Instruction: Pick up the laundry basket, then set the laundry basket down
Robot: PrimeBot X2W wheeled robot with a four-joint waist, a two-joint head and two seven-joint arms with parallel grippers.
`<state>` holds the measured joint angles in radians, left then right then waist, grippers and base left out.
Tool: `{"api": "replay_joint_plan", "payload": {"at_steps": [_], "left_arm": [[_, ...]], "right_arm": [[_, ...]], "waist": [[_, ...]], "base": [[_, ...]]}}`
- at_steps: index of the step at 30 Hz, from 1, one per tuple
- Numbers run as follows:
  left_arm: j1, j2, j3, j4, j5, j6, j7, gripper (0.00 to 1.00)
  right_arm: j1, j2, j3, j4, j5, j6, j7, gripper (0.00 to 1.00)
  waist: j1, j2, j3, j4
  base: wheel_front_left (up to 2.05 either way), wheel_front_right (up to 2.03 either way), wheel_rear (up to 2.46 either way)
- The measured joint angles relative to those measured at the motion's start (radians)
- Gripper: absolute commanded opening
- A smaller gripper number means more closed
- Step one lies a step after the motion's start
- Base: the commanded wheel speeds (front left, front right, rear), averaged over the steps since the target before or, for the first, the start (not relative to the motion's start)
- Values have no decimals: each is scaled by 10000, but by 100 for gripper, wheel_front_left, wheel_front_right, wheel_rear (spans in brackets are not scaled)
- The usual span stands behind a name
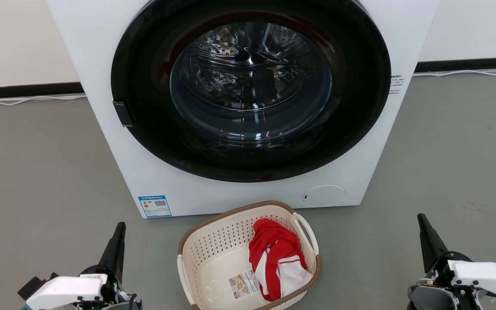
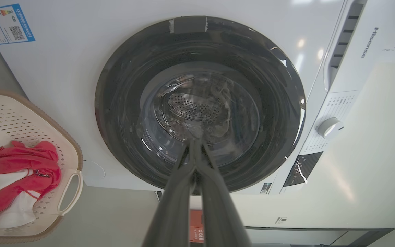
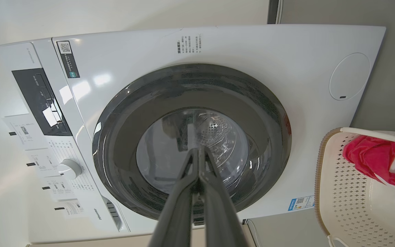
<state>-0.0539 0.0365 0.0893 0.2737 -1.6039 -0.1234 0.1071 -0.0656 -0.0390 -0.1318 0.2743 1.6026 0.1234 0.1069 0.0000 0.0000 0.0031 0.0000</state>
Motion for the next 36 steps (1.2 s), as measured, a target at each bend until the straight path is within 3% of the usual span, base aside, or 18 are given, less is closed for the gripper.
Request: {"api": "replay_joint_plan", "payload": {"at_steps": [36], "left_arm": [[0,0,0,0,0,0,0,0]], "right_arm": [[0,0,0,0,0,0,0,0]], "waist": [[0,0,0,0]], "base": [[0,0,0]]}}
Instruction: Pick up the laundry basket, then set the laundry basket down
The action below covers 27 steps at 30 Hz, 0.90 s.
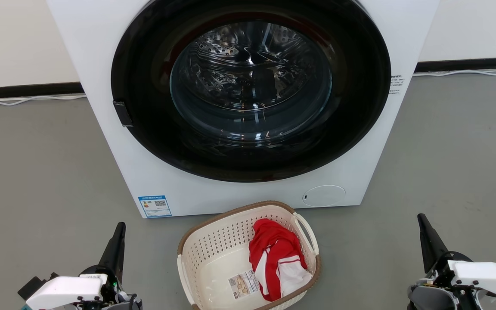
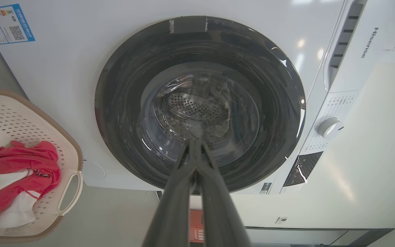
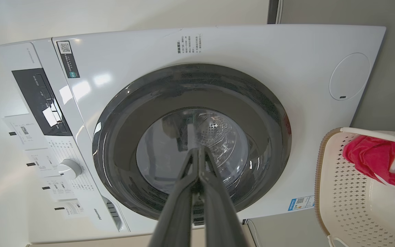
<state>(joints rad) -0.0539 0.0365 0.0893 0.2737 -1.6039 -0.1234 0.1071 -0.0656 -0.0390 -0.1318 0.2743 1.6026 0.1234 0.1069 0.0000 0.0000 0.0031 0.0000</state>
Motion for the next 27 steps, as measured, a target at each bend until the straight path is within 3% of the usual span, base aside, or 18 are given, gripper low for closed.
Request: {"api": "replay_joint_plan", "payload": {"at_steps": [25,26,27], "left_arm": [[0,0,0,0,0,0,0,0],[24,-10,2,50,2,2,-6,100],[86,-35,2,174,0,4,-15,100]], "right_arm": [[0,0,0,0,0,0,0,0],[26,10,6,38,-6,0,0,100],[85,35,19,142,-8,-2,-2,100]], "waist": [[0,0,0,0],[0,0,0,0],[0,0,0,0]], "base": [[0,0,0],[0,0,0],[0,0,0]]}}
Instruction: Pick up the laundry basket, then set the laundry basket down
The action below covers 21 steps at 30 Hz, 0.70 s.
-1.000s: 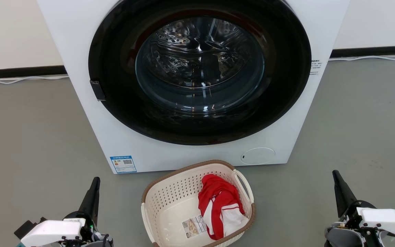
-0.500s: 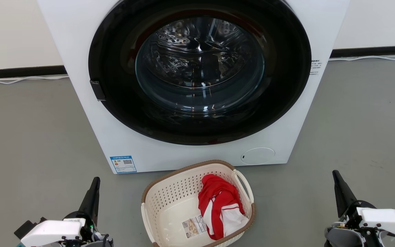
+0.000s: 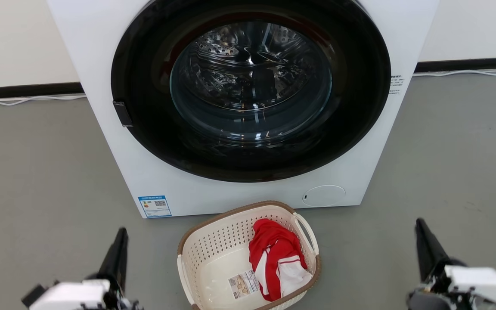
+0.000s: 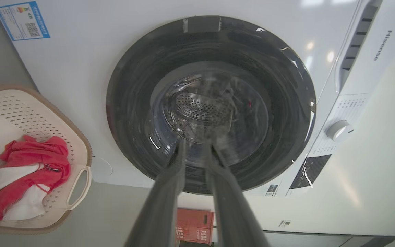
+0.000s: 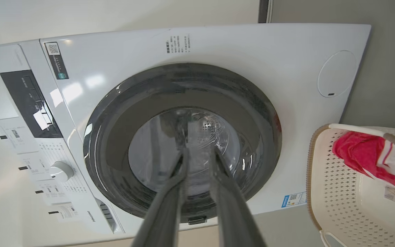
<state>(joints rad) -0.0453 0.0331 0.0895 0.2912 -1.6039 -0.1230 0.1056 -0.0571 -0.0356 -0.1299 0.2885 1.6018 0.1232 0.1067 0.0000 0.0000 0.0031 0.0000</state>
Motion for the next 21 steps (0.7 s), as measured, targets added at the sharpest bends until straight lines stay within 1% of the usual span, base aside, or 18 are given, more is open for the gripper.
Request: {"api": "replay_joint_plan", "payload": {"at_steps": [4,9,14,21], "left_arm": [[442,-69,-27,368,2,4,-17,100],[460,-65,-180,353,0,4,-171,100],[460,-63,-324,328,2,4,-290,100],[460,-58,-462,313,153,4,-502,100]], "right_arm": [[426,107,42,330,0,-10,-15,100],[461,105,123,209,-2,-10,-111,100],[499,105,276,100,-31,-10,-261,100],[530,102,322,31,-527,-10,-468,100]], "waist": [[0,0,3,-2],[6,0,-18,1],[3,0,1,1],[3,0,8,0]], "base": [[0,0,0],[0,0,0],[0,0,0],[0,0,0]]}}
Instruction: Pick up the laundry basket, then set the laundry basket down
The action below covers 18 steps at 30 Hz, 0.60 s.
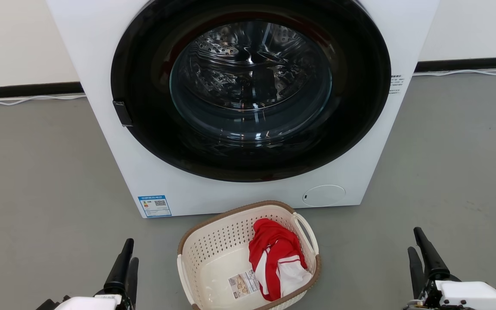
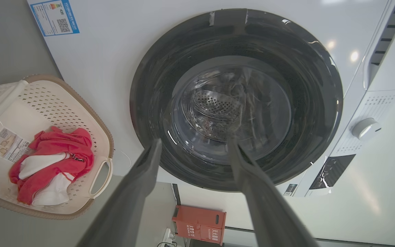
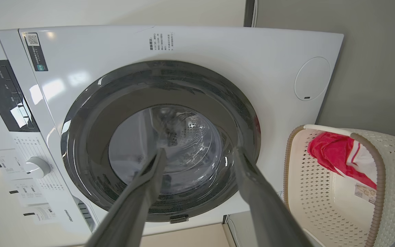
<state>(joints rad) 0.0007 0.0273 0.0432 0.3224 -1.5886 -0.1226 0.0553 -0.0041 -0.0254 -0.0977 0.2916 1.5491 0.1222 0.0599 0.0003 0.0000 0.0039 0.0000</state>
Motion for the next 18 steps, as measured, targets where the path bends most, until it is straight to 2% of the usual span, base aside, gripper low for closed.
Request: {"api": "replay_joint_plan", "payload": {"at_steps": [18], "left_arm": [[-11,17,-84,21,1795,0,-504,100]], "right_arm": [[1,-79,84,-291,-2761,0,-489,100]], "waist": [[-1,0,24,-6]], "base": [[0,0,0]]}}
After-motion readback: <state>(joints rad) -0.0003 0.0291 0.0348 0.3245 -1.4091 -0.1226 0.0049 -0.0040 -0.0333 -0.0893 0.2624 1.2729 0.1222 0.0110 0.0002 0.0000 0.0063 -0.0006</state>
